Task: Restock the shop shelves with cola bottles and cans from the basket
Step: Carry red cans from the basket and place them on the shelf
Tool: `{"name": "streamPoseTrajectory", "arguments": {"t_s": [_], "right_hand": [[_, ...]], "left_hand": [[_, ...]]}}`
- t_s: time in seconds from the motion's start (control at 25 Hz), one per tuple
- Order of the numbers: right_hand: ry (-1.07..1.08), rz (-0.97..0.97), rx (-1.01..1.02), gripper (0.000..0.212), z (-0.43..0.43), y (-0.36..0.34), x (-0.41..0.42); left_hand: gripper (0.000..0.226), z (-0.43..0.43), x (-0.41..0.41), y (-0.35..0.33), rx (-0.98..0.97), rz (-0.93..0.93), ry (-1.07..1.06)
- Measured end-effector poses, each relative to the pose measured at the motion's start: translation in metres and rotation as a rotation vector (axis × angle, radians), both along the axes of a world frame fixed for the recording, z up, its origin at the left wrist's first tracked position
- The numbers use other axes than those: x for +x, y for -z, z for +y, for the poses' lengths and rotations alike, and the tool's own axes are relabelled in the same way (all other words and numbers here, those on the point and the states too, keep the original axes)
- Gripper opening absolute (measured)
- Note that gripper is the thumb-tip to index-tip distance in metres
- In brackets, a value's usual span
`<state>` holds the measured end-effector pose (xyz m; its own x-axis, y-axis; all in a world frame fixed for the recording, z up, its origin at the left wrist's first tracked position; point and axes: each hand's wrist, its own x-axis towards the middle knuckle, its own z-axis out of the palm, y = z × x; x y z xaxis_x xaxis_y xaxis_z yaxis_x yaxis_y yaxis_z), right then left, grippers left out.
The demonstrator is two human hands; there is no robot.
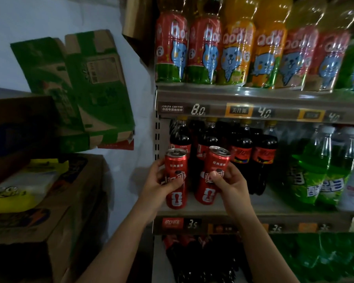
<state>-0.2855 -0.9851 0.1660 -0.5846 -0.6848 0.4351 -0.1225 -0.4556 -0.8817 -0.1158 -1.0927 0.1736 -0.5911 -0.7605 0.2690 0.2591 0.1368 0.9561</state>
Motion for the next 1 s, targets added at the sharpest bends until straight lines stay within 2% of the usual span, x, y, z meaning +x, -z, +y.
{"name": "streamPoseTrajectory", "arguments": {"t_s": [0.24,0.4,0.64,0.84,1.0], "right_hand": [[0.019,0.064,0.061,0.047,-0.002,0.012,-0.003],[0.026,0.077,0.098,0.058,0.0,0.017,-0.006],[0.015,0.166,0.145,0.061,0.006,0.024,-0.002],[0.01,0.354,0.312,0.077,0.015,0.022,-0.016],[0.021,0.458,0.392,0.067,0.02,0.02,-0.027]], "left_hand": [[0.063,0.004,-0.005,0.005,-0.006,-0.019,-0.047],[0.068,0.009,-0.012,0.009,-0.053,-0.048,-0.077],[0.087,0.009,-0.009,0.021,-0.181,-0.12,-0.107],[0.086,-0.006,0.002,0.028,-0.281,-0.292,-0.065],[0.091,-0.013,0.003,0.032,-0.312,-0.371,-0.105]]}}
